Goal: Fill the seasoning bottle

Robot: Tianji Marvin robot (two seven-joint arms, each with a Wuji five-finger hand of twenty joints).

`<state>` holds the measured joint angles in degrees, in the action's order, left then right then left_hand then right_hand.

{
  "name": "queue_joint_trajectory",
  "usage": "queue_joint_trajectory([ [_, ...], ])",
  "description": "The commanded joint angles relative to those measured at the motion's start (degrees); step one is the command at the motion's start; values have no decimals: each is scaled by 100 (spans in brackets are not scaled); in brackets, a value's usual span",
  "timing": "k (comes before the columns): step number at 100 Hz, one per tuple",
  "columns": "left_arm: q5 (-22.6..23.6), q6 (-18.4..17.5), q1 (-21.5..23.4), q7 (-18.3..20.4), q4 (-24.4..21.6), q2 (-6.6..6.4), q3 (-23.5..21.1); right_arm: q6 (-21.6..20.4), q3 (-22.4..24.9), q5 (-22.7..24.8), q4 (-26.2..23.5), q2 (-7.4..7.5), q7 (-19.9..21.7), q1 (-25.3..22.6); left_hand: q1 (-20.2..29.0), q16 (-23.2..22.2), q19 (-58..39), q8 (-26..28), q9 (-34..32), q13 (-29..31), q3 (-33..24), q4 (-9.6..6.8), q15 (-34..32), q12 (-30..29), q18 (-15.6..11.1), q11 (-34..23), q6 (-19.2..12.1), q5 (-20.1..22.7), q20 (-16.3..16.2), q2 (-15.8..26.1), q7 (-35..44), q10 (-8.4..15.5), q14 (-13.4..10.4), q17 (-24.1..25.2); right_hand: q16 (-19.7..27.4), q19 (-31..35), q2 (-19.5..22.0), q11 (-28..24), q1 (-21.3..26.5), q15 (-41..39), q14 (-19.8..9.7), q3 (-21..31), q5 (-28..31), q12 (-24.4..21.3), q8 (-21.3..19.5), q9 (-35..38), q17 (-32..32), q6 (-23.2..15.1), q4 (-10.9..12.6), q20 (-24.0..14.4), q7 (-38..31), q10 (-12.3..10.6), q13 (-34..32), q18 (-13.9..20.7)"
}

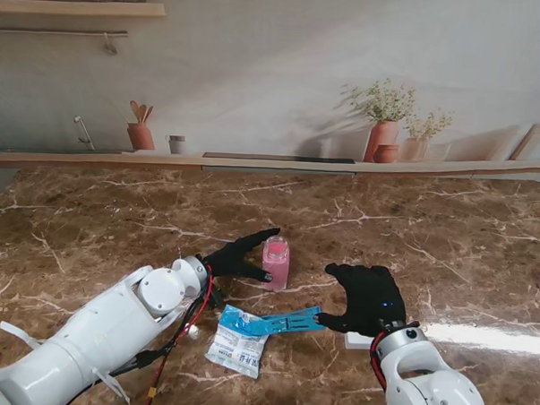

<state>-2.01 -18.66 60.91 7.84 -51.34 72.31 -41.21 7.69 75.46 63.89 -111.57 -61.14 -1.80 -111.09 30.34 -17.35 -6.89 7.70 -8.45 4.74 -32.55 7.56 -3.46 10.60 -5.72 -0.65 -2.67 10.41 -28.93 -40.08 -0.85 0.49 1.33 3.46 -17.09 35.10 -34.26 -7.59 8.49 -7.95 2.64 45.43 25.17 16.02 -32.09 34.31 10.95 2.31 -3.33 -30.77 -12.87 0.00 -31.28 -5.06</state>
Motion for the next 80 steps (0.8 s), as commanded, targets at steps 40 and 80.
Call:
queue_joint_trajectory([
  [40,-383,-336,-288,217,745,358,261,72,23,-17,14,-19,67,-36,-313,-147,-126,641,191,-235,-422,152,129,281,328,40,-454,-269,-179,-325,118,76,-118,-49,30,-98,-98,-55,-18,5,-125,65,86,29,41,51,-90,-63,180,15,-52,-44,79,-43],
  [80,-615,-517,-455,544,1231,552,398,176,18,-29,54,-27,35,-24,-113,-249,23,1544,196,-280,-458,136,156,324,745,48,-1005,-24,-140,-356,1538,13,268,-1,-4,-80,5,-99,111,-29,-125,9,185,74,34,160,-72,-125,185,-8,-99,-60,7,-63],
])
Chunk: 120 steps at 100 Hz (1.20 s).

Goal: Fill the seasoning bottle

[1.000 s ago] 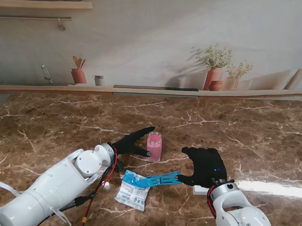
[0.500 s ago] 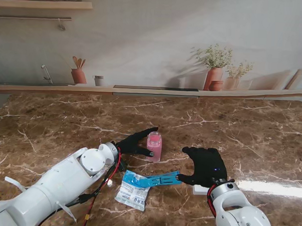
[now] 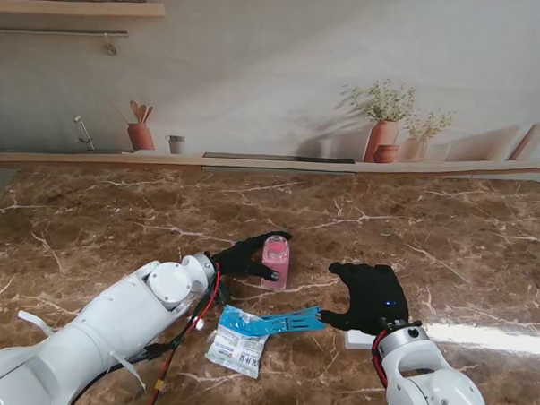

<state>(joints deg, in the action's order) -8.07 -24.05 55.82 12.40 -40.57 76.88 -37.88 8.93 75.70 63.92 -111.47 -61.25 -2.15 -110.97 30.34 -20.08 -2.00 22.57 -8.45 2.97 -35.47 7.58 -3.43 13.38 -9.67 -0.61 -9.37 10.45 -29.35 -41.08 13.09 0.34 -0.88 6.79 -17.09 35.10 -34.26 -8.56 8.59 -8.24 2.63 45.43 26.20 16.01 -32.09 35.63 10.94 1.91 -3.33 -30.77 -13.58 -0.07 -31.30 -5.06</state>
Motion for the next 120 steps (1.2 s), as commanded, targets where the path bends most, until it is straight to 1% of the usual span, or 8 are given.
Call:
queue_joint_trajectory([
  [1,-16,13,51,92,169,102,66,55,-7,-34,47,-17,67,-35,-104,28,-461,56,196,-103,-172,133,154,45,1143,46,-338,-14,-92,-254,153,24,491,-333,-5,-79,5,-4,107,-2,-123,7,86,75,34,33,-70,-83,185,-9,-30,-55,3,-63],
  [38,-44,-124,-13,71,441,260,127,145,-23,-83,101,-27,28,-13,505,275,-320,333,188,-107,-512,24,209,124,1168,14,-520,1276,256,18,1313,-7,503,-379,-41,-62,161,-43,212,-34,-133,-85,156,124,24,115,-62,-134,199,-25,-75,-69,-52,-75],
  [59,-123,-83,62,-48,458,320,32,186,-28,-90,122,-32,-10,-23,882,92,-472,1238,149,-99,-655,-46,105,458,1124,-119,-672,1904,169,651,2658,106,457,-354,-47,-59,320,-44,282,-30,-132,-169,186,139,25,141,-53,-147,209,-26,-92,-56,-62,-71],
  [62,-164,-58,92,-77,432,321,-8,196,-26,-87,120,-32,-11,-28,1017,11,-500,1472,123,-100,-554,92,90,542,1112,-182,-721,2004,117,685,2877,151,444,-347,-48,-60,345,-46,300,-30,-133,-178,180,141,27,150,-53,-146,211,-26,-90,-69,-65,-72],
  [69,-224,6,160,-163,330,301,-101,217,-19,-89,110,-34,-10,-41,1463,-180,-556,2008,24,-94,-26,314,43,564,1092,-337,-913,2210,-16,680,3278,286,399,-337,-48,-61,408,-39,324,-29,-133,-218,176,141,31,142,-53,-142,213,-24,-87,-62,-65,-69],
  [83,-247,179,323,-363,-37,154,-316,241,-18,-108,108,-41,-43,-46,1998,-621,-688,2764,-217,-62,683,172,-102,470,1051,-807,-1095,2508,-334,913,3895,521,293,-316,-48,-62,481,-39,370,-28,-132,-272,177,144,35,149,-48,-152,220,-20,-86,-61,-65,-63],
  [103,-142,397,612,-696,-675,-99,-721,259,-55,-121,129,-46,-98,-22,1897,-630,-989,3590,-675,481,310,220,-352,100,1123,-1467,-979,2610,-1089,878,4206,710,237,-224,-50,-54,514,-47,399,-37,-142,-324,200,148,39,173,-27,-163,232,-16,-96,-63,-91,-64],
  [120,48,512,860,-1046,-1140,-243,-1070,283,-49,-100,104,-51,-135,-36,1763,-590,-1374,4466,-1931,1387,-489,296,-584,50,1319,-1550,-747,2885,-2280,827,4755,548,205,-80,-43,-53,523,-47,411,-33,-141,-341,204,146,45,186,-20,-168,240,-9,-97,-64,-104,-60],
])
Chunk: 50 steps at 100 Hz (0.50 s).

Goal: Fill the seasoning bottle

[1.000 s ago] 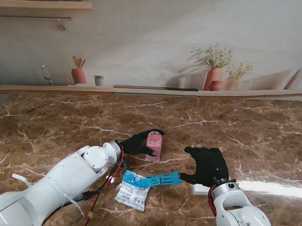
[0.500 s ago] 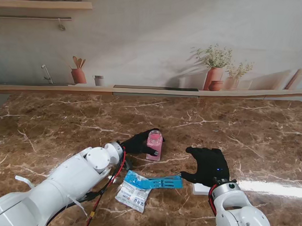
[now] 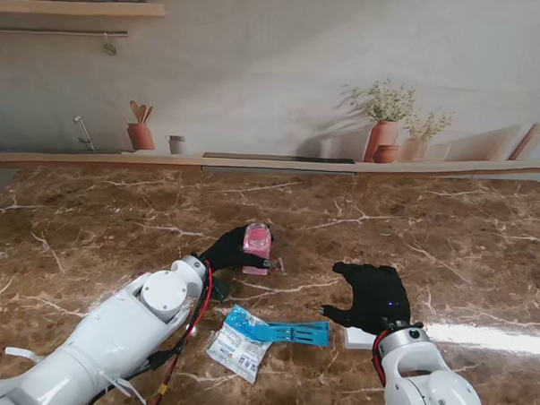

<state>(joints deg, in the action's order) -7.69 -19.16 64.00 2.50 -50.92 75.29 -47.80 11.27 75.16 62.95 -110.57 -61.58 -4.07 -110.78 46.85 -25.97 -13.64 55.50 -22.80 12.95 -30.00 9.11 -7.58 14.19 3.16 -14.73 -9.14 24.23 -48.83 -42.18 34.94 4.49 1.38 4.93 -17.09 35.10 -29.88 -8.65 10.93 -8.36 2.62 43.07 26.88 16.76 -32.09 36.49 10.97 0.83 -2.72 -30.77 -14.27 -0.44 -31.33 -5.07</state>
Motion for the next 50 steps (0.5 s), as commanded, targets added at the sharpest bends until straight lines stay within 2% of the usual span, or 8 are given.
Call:
queue_joint_trajectory([
  [1,19,32,60,-72,-136,-91,-100,51,6,0,12,-18,56,-56,97,-10,-222,1194,-632,470,-1096,157,-197,-15,50,-154,-744,1515,-387,932,2606,103,-6,99,-43,-53,85,-40,178,-21,-141,-105,139,72,45,104,-22,-60,179,-10,-30,-23,-105,-59],
  [12,86,109,237,-255,-452,-157,-300,79,19,22,-6,-22,31,-73,30,-306,-598,1296,-2567,1744,-1538,216,-752,265,440,-644,-504,1556,-632,876,2971,-264,285,-297,-41,-45,75,-49,190,-28,-167,-109,172,73,45,137,-4,-103,183,-7,-43,-36,-139,-63],
  [26,276,130,409,-380,-826,-256,-449,153,35,63,-14,-24,28,-82,61,-1202,-2038,1259,-4230,3009,-1565,151,-1729,2835,869,22,-440,1506,-440,754,3107,-311,736,-491,-64,15,3,-64,230,-87,-155,-111,205,79,50,195,86,-140,183,-25,-54,-42,-290,-75],
  [38,486,115,555,-475,-1161,-342,-555,207,107,238,-49,-7,139,-133,211,-1654,-3040,1191,-4261,3473,-1646,138,-2245,3657,935,-228,-601,1374,-186,597,2852,-337,954,-530,-105,158,-239,-61,339,-144,-155,-95,189,79,63,215,209,-136,177,-95,-44,-46,-422,-90],
  [40,517,112,575,-472,-1211,-359,-571,205,125,267,-54,-3,160,-144,224,-1736,-3295,1094,-4218,3493,-1675,157,-2262,3753,911,-227,-640,1278,146,565,2658,-322,957,-482,-113,192,-307,-59,359,-154,-158,-91,190,78,65,215,242,-140,175,-112,-42,-54,-444,-93],
  [43,555,109,608,-464,-1292,-383,-596,200,154,301,-63,2,197,-161,248,-1779,-3401,956,-4149,3508,-1673,156,-2292,3852,891,-263,-645,1179,256,521,2488,-307,966,-473,-123,237,-392,-55,382,-161,-159,-79,182,77,70,213,284,-139,173,-136,-36,-53,-463,-93],
  [48,626,112,659,-446,-1419,-425,-637,205,203,357,-85,10,284,-193,278,-1839,-3466,294,-3958,3472,-1690,140,-2325,4067,836,-347,-522,1017,324,528,1887,-303,962,-462,-136,293,-542,-41,417,-162,-160,-44,144,73,82,188,310,-110,170,-171,-14,-51,-474,-97],
  [50,645,114,677,-435,-1461,-440,-652,208,223,382,-94,14,323,-205,298,-1920,-3507,-630,-3880,3451,-1730,144,-2346,4184,810,-371,-376,1044,404,584,1408,-324,980,-448,-150,325,-641,-35,406,-157,-153,25,134,71,94,178,297,-101,167,-203,2,-56,-470,-104],
])
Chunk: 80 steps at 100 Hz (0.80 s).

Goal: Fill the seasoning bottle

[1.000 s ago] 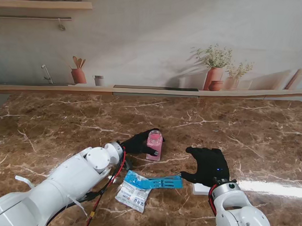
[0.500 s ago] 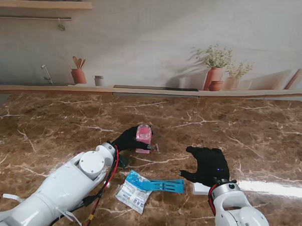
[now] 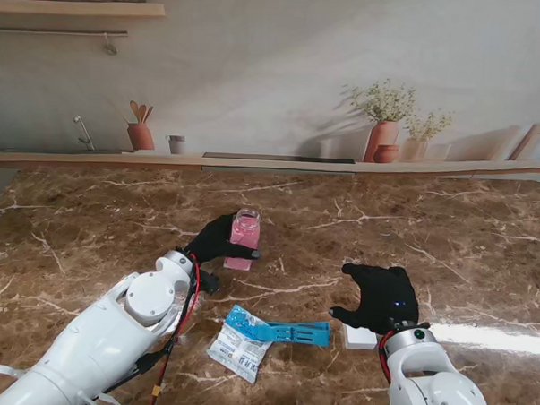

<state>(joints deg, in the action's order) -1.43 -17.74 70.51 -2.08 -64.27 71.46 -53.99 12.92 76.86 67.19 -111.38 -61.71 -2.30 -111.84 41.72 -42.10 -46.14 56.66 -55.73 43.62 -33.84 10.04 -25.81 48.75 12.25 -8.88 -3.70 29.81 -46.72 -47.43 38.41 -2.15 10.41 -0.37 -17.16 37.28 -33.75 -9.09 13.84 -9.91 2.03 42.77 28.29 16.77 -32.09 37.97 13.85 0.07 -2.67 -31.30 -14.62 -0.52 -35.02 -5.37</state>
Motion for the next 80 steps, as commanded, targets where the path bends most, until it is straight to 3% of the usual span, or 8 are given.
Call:
queue_joint_trajectory([
  [1,24,-26,35,30,-151,-64,-41,44,64,-29,-18,29,169,-105,821,-336,-273,-1148,-556,383,-1356,52,-523,772,-112,-961,-827,515,230,1143,865,332,90,91,-149,117,-294,14,107,3,-100,85,-10,69,100,21,-1,-24,158,-162,44,-56,-93,-77],
  [8,29,-9,97,124,-301,-116,-92,36,141,66,-74,50,418,-151,935,-501,-318,-3208,-425,325,-1359,45,-552,1013,-228,-982,-314,1225,359,1304,86,195,235,148,-150,108,-463,65,152,43,-97,129,-110,53,123,-100,-43,28,147,-177,96,-36,-7,-61],
  [20,174,3,159,270,-478,-208,-146,-107,296,188,-190,103,1048,-218,1251,-983,-230,-3996,149,-127,-1054,130,-693,1702,-435,-1132,-52,1868,448,1785,19,22,422,326,-127,-39,-511,192,352,156,-106,-22,-383,4,192,-468,-226,204,155,-180,276,15,294,-14],
  [32,387,31,206,354,-616,-286,-183,-295,420,277,-265,161,1758,-215,1561,-1508,-148,-3868,593,-599,-528,148,-924,2246,-503,-1303,-138,2237,474,2256,671,-15,458,437,-63,-170,-461,347,430,315,-175,-127,-766,-54,254,-918,-395,431,159,-172,475,79,688,71],
  [41,565,50,225,390,-698,-333,-198,-422,460,226,-290,210,2319,-145,1777,-1469,-80,-2821,730,-712,-43,116,-827,2117,-645,-1108,-484,1989,441,2564,1121,19,397,422,29,-298,-401,432,476,443,-205,-267,-1141,-93,297,-1333,-473,659,147,-190,701,188,1080,183],
  [50,700,66,252,333,-777,-347,-209,-487,401,300,-211,246,2616,-10,1785,-646,-541,-1751,1098,-210,-23,91,-569,-1342,-629,-913,-590,1656,171,2927,1422,-171,380,39,87,-355,-346,516,431,530,-216,-335,-1444,-114,304,-1701,-515,807,111,-190,826,234,1364,250],
  [55,799,98,268,294,-825,-353,-216,-518,348,405,-139,259,2710,63,1935,-501,-1062,-1596,810,535,56,47,-789,-1772,-422,-998,-508,1541,28,2993,1526,-339,361,-522,107,-374,-314,494,372,528,-217,-370,-1515,-98,289,-1765,-505,837,93,-191,851,242,1407,270],
  [80,962,46,302,179,-898,-362,-232,-570,34,736,244,299,2824,344,2175,-820,-1858,-3145,-361,1509,-397,20,-1644,-895,-404,-1393,35,1965,105,2694,644,-452,289,-1106,21,-294,-237,19,211,205,-216,-450,-1596,285,-85,-1792,-333,939,-25,-311,649,218,1179,305],
])
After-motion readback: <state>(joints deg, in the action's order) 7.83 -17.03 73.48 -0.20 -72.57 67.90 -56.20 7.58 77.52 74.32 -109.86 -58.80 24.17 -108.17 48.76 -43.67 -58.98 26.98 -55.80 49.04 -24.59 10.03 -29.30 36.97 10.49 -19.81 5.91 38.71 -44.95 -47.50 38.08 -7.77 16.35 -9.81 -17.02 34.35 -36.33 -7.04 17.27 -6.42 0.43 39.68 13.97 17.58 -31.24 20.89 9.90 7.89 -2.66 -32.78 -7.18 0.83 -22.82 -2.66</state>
